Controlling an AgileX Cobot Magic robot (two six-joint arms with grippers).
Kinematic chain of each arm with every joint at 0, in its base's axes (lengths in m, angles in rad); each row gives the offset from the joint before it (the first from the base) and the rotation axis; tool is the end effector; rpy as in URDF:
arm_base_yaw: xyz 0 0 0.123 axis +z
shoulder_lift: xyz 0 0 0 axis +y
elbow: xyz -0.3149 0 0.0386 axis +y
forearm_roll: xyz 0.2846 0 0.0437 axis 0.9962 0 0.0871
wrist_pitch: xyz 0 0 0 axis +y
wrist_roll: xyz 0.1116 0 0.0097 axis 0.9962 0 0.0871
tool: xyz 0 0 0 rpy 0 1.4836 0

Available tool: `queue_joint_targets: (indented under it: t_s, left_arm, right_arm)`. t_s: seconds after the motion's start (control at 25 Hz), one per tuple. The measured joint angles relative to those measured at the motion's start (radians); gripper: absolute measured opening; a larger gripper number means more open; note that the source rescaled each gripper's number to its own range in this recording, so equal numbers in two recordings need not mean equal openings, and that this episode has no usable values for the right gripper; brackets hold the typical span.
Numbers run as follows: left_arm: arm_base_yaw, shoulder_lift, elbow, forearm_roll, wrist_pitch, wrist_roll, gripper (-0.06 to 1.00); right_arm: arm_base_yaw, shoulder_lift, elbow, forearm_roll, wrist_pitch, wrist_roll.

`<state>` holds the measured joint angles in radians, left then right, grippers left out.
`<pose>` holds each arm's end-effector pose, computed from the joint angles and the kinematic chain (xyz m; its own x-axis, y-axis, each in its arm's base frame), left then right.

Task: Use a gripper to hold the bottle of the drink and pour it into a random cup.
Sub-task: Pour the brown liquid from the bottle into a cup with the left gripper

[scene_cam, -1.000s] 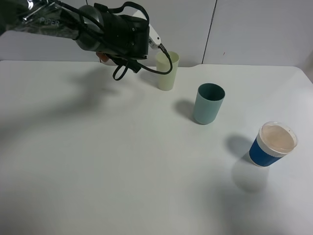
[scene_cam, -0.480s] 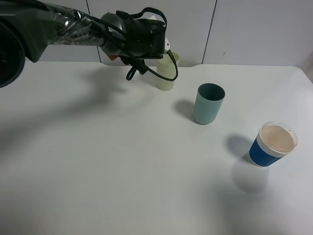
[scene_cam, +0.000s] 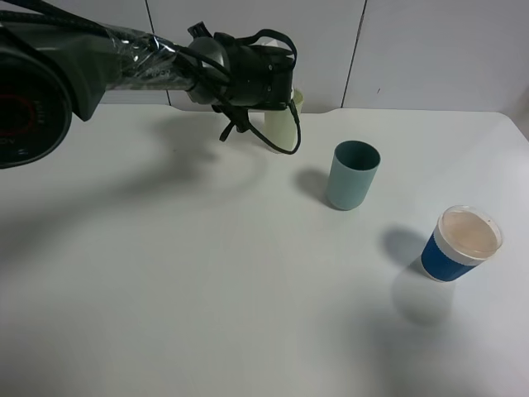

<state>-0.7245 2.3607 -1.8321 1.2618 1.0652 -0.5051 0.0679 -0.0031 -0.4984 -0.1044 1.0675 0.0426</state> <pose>0.4774 -0.2978 0.1613 -0.5370 0.8180 -0.2063 0.2816 0.4043 0.8702 0.0133 -0.0093 0.2845 -0.4577 -0.0390 -0.8883 0.0098 0.9988 -0.0489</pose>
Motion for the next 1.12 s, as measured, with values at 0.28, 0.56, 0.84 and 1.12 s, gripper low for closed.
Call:
queue_joint_targets:
  t_s: [0.28, 0.56, 0.84, 1.12]
  left_arm:
    - [-0.004, 0.002, 0.000, 0.033, -0.001, 0.021, 0.00]
    - [-0.003, 0.002, 0.000, 0.121, -0.021, 0.025, 0.00]
    - [0.006, 0.002, 0.000, 0.168, -0.056, 0.025, 0.00]
    - [0.038, 0.002, 0.000, 0.205, -0.074, 0.026, 0.00]
  right_arm:
    - [0.000, 0.000, 0.000, 0.000, 0.000, 0.000]
    - [0.000, 0.000, 0.000, 0.000, 0.000, 0.000]
    - [0.000, 0.000, 0.000, 0.000, 0.000, 0.000]
    - [0.000, 0.000, 0.000, 0.000, 0.000, 0.000]
